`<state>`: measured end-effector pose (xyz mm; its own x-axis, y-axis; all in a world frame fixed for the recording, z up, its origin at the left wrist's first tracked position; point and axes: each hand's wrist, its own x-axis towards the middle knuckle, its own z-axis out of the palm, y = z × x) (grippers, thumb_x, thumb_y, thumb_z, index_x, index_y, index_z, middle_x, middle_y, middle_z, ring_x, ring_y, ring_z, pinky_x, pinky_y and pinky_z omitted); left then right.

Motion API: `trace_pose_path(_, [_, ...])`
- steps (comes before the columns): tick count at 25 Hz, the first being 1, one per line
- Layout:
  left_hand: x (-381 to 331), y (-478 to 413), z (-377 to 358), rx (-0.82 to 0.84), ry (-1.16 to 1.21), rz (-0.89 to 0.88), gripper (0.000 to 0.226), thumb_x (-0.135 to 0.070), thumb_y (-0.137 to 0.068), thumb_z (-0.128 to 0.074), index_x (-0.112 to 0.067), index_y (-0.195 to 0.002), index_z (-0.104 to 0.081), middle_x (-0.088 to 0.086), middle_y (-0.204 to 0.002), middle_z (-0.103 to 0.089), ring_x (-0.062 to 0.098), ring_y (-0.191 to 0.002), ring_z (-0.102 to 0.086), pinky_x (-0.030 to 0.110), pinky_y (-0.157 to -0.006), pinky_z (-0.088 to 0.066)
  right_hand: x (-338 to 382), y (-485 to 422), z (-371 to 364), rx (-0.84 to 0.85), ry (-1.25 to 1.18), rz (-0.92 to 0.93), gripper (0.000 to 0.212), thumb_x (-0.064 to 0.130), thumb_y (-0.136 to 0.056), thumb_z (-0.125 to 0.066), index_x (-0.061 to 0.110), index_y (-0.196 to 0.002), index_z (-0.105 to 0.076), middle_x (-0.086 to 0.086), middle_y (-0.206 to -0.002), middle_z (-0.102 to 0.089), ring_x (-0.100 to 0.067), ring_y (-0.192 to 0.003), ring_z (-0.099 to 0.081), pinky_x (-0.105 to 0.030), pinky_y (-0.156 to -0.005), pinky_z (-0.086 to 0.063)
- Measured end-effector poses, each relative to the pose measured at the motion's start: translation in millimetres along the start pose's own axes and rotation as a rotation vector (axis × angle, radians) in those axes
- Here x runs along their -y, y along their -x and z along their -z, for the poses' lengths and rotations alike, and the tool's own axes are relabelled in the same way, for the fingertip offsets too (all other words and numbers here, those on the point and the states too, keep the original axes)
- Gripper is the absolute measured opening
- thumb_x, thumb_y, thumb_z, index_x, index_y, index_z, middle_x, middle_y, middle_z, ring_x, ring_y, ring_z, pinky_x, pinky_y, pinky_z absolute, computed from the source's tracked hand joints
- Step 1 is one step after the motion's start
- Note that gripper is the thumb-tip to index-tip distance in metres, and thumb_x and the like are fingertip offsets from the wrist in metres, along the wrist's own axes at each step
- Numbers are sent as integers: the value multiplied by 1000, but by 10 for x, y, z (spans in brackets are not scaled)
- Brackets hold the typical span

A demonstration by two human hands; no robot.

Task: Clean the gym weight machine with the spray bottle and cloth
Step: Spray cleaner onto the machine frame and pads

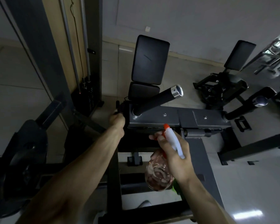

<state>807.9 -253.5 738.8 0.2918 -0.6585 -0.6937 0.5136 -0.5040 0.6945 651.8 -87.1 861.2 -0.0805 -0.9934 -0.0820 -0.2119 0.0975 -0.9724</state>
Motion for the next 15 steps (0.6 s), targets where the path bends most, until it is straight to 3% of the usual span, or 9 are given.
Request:
trace_pose_path(3, [435,327,206,-22,-50,-55,24,-14,-102,-51,-22,-118,-67,13,-117,-71,30,-100,-67,50,-97,-53,5,-7,17,-20,-21,-6,16,13,-104,-59,6,-106,-72,-7,-104,-78,-29,-86,-75,-35,-66,-62])
trace_pose_path(5, [592,590,309,14,-14,-15,21,-17,-101,-53,-25,-113,-68,12,-99,-72,27,-83,-70,46,-76,-59,-16,-11,26,-20,1,-5,16,11,-104,-57,5,-105,-72,-5,-103,-78,-26,-86,-76,-30,-66,-61])
trace_pose_path(6, [499,564,268,-26,40,52,17,-19,-101,-53,-21,-110,-67,9,-88,-68,23,-70,-65,37,-62,-55,-9,-8,41,-22,7,-6,16,11,-104,-57,4,-105,-71,-5,-102,-78,-25,-86,-75,-28,-66,-61])
trace_pose_path(7, [371,468,194,-56,109,133,14,-22,-102,-53,-17,-106,-66,6,-86,-65,22,-68,-61,33,-59,-50,1,-2,50,-26,9,-2,16,10,-104,-57,3,-105,-71,-4,-102,-78,-25,-85,-75,-26,-67,-60])
trace_pose_path(10, [126,258,14,-18,221,261,24,-32,-105,-48,-14,-99,-63,7,-110,-68,27,-99,-65,41,-94,-56,5,58,122,-52,15,21,17,12,-104,-58,6,-105,-73,-4,-103,-78,-19,-95,-75,-31,-79,-62])
trace_pose_path(11, [151,293,9,-48,227,241,22,-29,-104,-49,-14,-96,-62,7,-112,-68,26,-99,-65,41,-97,-56,7,78,139,-68,7,20,17,13,-104,-58,6,-105,-73,-5,-104,-78,-20,-96,-75,-37,-80,-63])
trace_pose_path(13, [252,435,63,-39,272,270,13,-21,-100,-52,-14,-100,-63,6,-111,-69,23,-89,-66,34,-84,-58,19,105,148,-92,-15,0,17,15,-105,-58,8,-105,-73,-5,-104,-78,-30,-84,-75,-52,-75,-63])
trace_pose_path(15, [258,578,137,33,417,381,17,-17,-97,-55,-13,-111,-64,6,-113,-69,20,-89,-68,27,-76,-58,53,99,142,-107,-15,-2,17,16,-105,-58,8,-103,-73,-5,-103,-78,-39,-75,-73,-59,-72,-61])
